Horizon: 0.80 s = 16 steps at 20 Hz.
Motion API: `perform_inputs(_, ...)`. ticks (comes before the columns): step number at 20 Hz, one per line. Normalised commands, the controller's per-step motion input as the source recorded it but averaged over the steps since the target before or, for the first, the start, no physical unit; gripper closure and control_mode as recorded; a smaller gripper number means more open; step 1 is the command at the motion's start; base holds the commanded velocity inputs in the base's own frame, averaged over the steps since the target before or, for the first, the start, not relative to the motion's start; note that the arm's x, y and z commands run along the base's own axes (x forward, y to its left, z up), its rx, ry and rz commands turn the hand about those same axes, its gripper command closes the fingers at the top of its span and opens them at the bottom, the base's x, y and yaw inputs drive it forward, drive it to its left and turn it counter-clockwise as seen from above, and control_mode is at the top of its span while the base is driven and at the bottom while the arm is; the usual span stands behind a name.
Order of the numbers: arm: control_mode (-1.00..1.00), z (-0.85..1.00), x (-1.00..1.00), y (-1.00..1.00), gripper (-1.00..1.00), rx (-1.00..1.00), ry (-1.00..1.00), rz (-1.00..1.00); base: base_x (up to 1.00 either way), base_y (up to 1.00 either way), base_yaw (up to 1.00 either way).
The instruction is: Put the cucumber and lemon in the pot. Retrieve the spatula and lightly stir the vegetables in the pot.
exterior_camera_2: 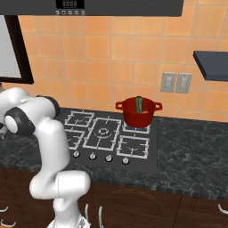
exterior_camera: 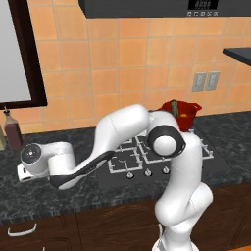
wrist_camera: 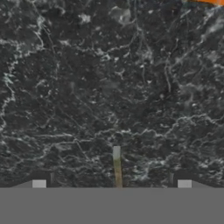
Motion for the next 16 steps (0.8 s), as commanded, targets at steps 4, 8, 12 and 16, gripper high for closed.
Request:
perform_inputs(4,-1.0,-0.04,0.22,-0.11,-1.0,0.01,0.0,0.0,0.0,0.0,0.0)
perform_inputs(8,-1.0,-0.04,0.24,-0.34,-1.0,0.06,0.0,0.01,0.0,0.0,0.0)
perform_inputs(12,-1.0,-0.29,0.07,-0.09,-1.0,0.09,0.04,0.03,0.0,0.0,0.0)
perform_inputs(16,-1.0,-0.33,0.28,-0.02,-1.0,0.13,0.09,0.03,0.0,0.0,0.0)
